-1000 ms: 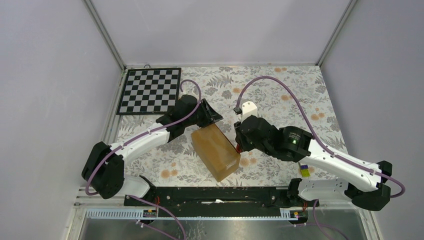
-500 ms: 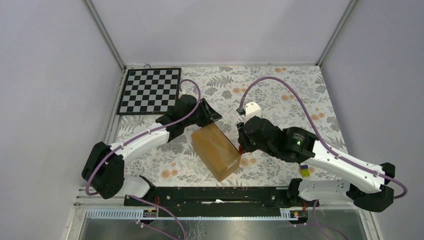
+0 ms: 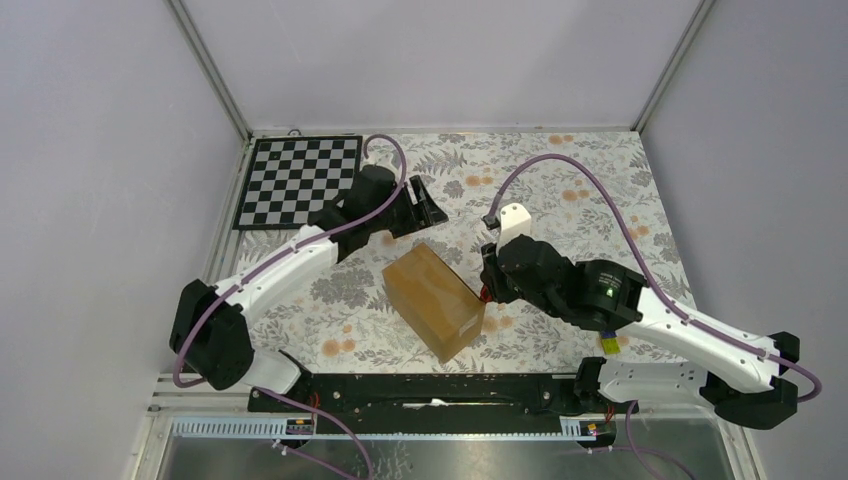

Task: Unpack the express box
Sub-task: Cut the express box at the center of the board.

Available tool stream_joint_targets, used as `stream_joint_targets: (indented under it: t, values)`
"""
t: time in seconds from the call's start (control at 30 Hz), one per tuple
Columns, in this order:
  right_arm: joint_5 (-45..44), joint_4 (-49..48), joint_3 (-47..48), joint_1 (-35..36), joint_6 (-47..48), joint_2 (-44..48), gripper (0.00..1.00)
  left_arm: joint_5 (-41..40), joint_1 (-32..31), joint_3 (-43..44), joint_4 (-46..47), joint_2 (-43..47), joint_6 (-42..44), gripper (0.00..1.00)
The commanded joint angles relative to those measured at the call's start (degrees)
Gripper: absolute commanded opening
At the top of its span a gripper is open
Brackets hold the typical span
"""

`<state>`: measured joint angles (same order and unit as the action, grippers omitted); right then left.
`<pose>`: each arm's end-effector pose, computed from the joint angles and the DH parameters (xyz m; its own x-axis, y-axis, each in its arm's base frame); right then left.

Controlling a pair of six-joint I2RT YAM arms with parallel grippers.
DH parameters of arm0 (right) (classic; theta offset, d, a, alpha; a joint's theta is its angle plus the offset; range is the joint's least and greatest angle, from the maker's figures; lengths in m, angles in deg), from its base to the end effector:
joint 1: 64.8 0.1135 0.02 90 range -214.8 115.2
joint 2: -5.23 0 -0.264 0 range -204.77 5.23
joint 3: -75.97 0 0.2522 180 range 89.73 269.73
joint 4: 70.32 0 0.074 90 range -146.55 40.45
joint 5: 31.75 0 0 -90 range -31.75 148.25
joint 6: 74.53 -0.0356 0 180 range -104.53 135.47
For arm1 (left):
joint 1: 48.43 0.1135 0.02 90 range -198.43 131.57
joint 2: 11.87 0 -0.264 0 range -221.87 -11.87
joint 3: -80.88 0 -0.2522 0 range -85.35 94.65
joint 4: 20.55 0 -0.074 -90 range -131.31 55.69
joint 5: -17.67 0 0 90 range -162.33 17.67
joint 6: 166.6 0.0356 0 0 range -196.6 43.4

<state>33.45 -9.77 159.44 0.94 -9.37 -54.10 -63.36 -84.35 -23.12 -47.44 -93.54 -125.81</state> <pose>0.0962 0.1772 0.3806 -0.5107 -0.2051 -0.8349 -0.5227 0.8451 0.1121 0.2597 -0.1950 0.2910 -0.8040 -0.3410 -0.4871 0.1181 0.7113 -0.6929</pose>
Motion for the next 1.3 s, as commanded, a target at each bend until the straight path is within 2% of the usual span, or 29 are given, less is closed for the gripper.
stream_joint_targets:
  t: [0.0, 0.23, 0.37, 0.6, 0.77, 0.9, 1.07, 1.27]
  values:
    - [-4.8, -7.9, -1.1, 0.5, 1.8, 2.1, 0.0, -1.9, 0.3, 7.5, -5.6, 2.2, 6.8, 0.66]
    - [-10.0, -14.6, -2.9, 0.5, 2.7, 4.4, 0.0, -7.5, 0.4, 10.4, -14.6, 6.2, 11.5, 0.66]
    - [-12.1, -19.2, -5.4, 0.5, 3.9, 6.0, 0.0, -13.6, 0.7, 8.1, -18.5, 10.2, 12.7, 0.66]
    - [-18.6, -23.5, -9.2, 0.5, 3.7, 6.7, 0.0, -16.4, 1.6, 3.8, -23.3, 15.8, 14.1, 0.64]
    - [-18.2, -28.9, -12.3, 0.5, 5.1, 7.9, 0.0, -10.6, 1.6, 1.9, -23.6, 17.4, 16.0, 0.64]
    - [-15.0, -32.8, -14.3, 0.4, 6.8, 8.4, 0.0, -3.5, 1.6, 2.2, -22.5, 16.9, 17.8, 0.63]
    - [-10.1, -38.8, -17.0, 0.4, 9.8, 10.7, 0.0, 1.6, 1.0, 2.1, -20.8, 16.2, 19.3, 0.62]
    - [-8.1, -42.6, -18.6, 0.4, 13.0, 12.4, 0.0, 1.5, -0.6, 1.2, -20.4, 15.7, 19.1, 0.61]
